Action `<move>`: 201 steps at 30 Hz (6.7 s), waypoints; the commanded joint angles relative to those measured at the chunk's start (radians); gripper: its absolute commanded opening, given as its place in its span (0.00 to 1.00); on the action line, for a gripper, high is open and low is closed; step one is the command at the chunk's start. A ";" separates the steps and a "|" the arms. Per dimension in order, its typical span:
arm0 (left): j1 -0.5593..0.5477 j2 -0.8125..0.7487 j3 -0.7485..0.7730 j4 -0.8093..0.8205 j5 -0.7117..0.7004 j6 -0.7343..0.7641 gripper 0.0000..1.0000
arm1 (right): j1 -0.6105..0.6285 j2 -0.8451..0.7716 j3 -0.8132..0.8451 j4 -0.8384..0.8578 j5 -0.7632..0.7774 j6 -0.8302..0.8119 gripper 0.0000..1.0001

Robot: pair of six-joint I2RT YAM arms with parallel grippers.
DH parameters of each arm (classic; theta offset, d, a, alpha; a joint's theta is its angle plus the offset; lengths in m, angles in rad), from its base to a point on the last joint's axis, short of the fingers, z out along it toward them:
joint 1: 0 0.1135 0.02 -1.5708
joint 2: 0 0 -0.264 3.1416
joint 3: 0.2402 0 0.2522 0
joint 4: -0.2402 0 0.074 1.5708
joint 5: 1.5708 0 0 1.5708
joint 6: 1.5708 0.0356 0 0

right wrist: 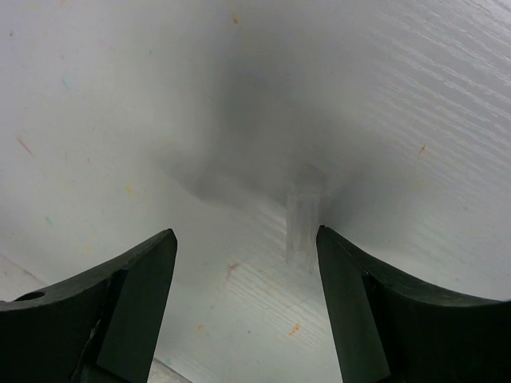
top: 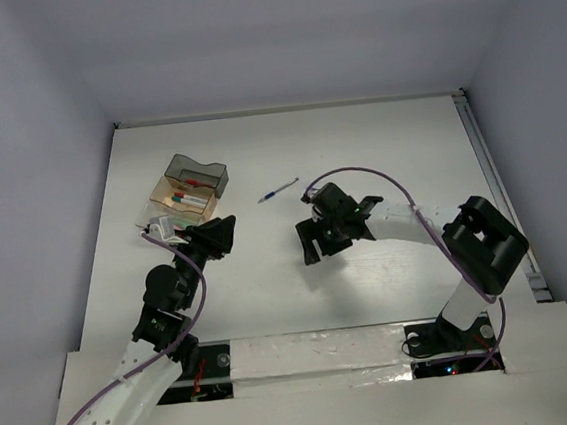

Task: Sort the stationery into containers
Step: Move the pen cap to the center of the board, then move the pen to the center of the board, then pick up the pen from the center of the board, then close the pen cap on the pen.

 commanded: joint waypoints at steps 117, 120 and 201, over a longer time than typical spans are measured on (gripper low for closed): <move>-0.014 0.650 0.037 0.645 0.666 -0.117 0.46 | 0.041 -0.237 -0.114 0.868 0.046 0.215 0.00; -0.014 0.650 0.043 0.622 0.651 -0.102 0.46 | 0.041 -0.230 -0.122 0.908 0.043 0.236 0.00; -0.062 0.497 0.087 0.346 0.465 0.018 0.00 | 0.153 -0.017 0.099 -0.062 0.514 0.201 0.00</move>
